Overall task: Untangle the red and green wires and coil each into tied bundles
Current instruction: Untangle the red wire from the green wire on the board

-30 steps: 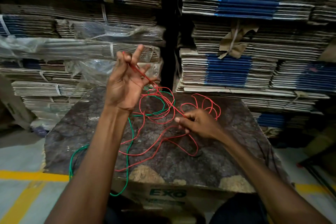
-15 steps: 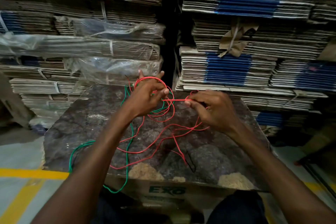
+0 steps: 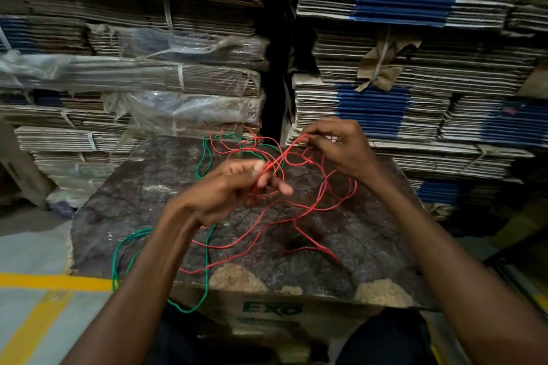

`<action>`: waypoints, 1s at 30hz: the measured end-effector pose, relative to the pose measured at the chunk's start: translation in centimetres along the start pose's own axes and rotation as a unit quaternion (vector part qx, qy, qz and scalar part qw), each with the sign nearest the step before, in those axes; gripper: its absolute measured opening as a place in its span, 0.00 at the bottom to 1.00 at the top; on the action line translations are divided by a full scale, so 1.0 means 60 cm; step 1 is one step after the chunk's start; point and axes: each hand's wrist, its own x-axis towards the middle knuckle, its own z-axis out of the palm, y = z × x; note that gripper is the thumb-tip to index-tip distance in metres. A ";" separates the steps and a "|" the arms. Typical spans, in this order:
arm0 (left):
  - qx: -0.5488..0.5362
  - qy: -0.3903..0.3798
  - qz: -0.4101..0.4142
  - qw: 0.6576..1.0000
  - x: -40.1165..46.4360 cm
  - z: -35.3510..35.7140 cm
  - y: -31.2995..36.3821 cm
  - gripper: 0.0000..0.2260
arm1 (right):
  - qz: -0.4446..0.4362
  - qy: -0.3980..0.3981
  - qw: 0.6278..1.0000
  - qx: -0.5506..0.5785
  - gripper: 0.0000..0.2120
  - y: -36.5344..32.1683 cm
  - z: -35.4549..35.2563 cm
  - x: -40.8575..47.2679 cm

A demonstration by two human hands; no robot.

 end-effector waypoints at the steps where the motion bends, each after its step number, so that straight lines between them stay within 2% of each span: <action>1: -0.049 0.003 0.002 0.999 -0.005 -0.001 -0.005 0.13 | 0.017 -0.002 1.000 0.012 0.06 0.002 0.005 0.000; 5: -0.183 -0.012 0.053 0.982 -0.014 -0.004 -0.021 0.11 | 0.059 -0.028 0.997 0.036 0.07 0.012 0.025 -0.008; 9: -0.338 -0.086 0.122 0.929 -0.002 -0.013 -0.026 0.13 | 0.085 -0.070 0.991 0.072 0.08 0.013 0.033 -0.019; 12: -0.397 -0.078 0.159 0.901 0.015 -0.017 -0.022 0.17 | 0.077 -0.083 0.992 0.054 0.08 0.013 0.042 -0.027; 18: -0.359 0.011 0.222 0.906 0.057 -0.026 -0.005 0.02 | 0.102 -0.086 0.990 0.036 0.09 0.009 0.074 -0.048; 23: -0.316 0.093 0.246 0.911 0.088 -0.039 0.022 0.03 | 0.094 -0.110 0.989 0.042 0.07 0.006 0.088 -0.066; 26: -0.256 0.207 0.227 0.916 0.106 -0.034 0.032 0.15 | 0.107 -0.095 0.987 0.078 0.07 0.009 0.093 -0.076; 30: -0.170 0.278 0.202 0.924 0.122 -0.040 0.022 0.14 | 0.117 -0.091 0.987 0.063 0.08 0.012 0.095 -0.081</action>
